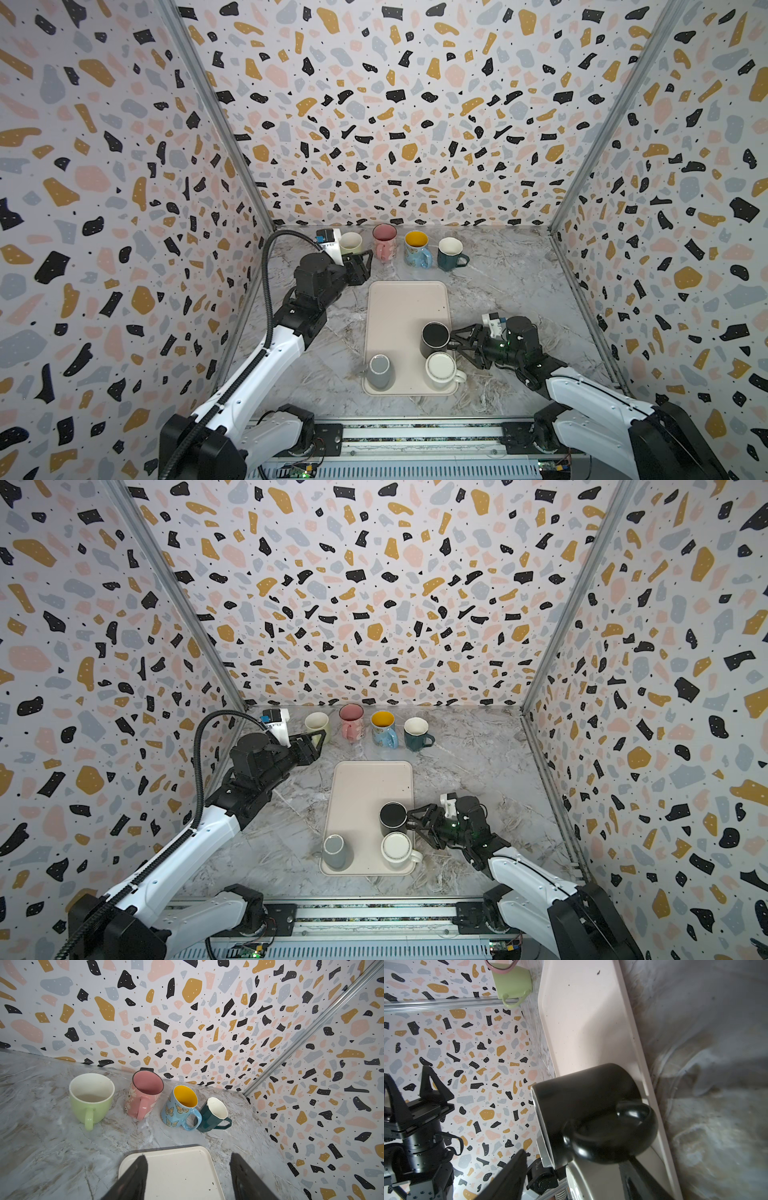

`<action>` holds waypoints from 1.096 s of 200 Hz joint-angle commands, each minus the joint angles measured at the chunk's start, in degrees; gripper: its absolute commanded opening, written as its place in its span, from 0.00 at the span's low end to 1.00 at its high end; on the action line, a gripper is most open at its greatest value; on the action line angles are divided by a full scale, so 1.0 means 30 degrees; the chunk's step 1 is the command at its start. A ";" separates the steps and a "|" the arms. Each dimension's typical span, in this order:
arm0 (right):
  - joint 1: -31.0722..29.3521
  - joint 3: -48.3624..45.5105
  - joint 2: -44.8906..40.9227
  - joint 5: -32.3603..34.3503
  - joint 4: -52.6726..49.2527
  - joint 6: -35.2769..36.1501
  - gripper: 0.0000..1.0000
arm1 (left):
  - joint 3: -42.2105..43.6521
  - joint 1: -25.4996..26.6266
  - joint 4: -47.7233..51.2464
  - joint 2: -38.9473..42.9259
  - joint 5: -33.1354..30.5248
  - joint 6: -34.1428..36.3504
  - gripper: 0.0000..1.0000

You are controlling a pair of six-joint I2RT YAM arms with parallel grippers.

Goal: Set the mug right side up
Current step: 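Move the right gripper to the upside-down black mug on the tray, then grasp the black mug by its handle with the right gripper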

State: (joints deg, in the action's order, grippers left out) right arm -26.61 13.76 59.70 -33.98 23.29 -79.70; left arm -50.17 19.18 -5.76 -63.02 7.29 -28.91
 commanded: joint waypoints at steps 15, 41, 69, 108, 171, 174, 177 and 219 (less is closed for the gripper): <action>-0.0008 0.0330 0.1535 -0.0129 0.2959 -0.0533 0.69 | 0.0085 -0.0120 -0.0101 0.0061 -0.0196 0.0407 0.65; 0.0124 0.0751 0.3110 -0.0413 0.4761 -0.0737 0.62 | 0.0193 -0.0094 -0.0042 0.0083 -0.0306 0.0523 0.65; 0.0257 0.1734 0.4753 -0.1046 0.5501 -0.0424 0.57 | 0.0144 -0.0105 0.0038 0.0105 -0.0436 0.0663 0.65; 0.0626 0.2864 0.6614 -0.1512 0.6115 -0.0014 0.53 | 0.0084 -0.0100 0.0184 0.0032 -0.0635 0.0802 0.65; 0.1147 0.4119 0.8751 -0.2042 0.6989 0.0259 0.49 | -0.0118 -0.0094 0.0506 -0.0057 -0.1015 0.1241 0.66; 0.1170 0.4178 0.8832 -0.2060 0.7063 0.0259 0.50 | -0.0106 -0.0113 0.0516 -0.0056 -0.1037 0.1254 0.66; 0.1166 0.4240 0.8937 -0.2077 0.7113 0.0259 0.49 | -0.0120 -0.0104 0.0514 -0.0056 -0.1051 0.1252 0.66; 0.1195 0.4838 1.0304 -0.2412 0.7977 0.0087 0.46 | -0.0194 -0.0095 0.0602 -0.0180 -0.1169 0.1395 0.66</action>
State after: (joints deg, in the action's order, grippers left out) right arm -23.20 26.59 89.36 -39.68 44.10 -79.64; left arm -50.17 19.18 -3.42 -63.20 4.71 -26.09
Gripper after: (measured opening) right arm 0.473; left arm 0.660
